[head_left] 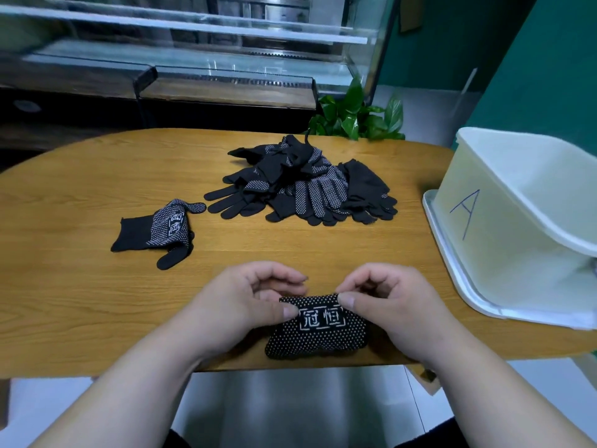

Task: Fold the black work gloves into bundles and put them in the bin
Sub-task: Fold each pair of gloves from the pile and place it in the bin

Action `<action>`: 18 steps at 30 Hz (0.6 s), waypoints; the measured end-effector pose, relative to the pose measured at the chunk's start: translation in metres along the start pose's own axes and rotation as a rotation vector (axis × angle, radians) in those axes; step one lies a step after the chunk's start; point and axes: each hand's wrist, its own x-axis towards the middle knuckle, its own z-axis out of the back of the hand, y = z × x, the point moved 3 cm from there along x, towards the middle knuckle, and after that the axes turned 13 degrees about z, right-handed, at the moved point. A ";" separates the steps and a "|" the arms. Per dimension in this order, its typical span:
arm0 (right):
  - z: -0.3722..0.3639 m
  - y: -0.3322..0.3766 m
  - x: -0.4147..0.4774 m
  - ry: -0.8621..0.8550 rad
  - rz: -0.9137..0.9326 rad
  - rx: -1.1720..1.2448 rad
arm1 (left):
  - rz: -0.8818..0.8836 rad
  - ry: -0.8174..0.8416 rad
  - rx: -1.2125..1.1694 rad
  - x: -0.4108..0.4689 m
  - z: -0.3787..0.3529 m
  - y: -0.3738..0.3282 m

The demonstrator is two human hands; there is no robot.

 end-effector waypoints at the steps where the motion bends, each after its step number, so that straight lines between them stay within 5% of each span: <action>1: 0.002 0.003 -0.004 -0.004 -0.004 0.002 | 0.023 0.018 0.006 -0.005 -0.003 -0.003; 6: 0.020 0.030 -0.029 -0.041 -0.020 0.015 | 0.121 0.076 0.088 -0.036 -0.019 -0.030; 18: 0.100 0.102 -0.061 -0.209 0.084 0.125 | -0.072 -0.027 0.381 -0.076 -0.085 -0.134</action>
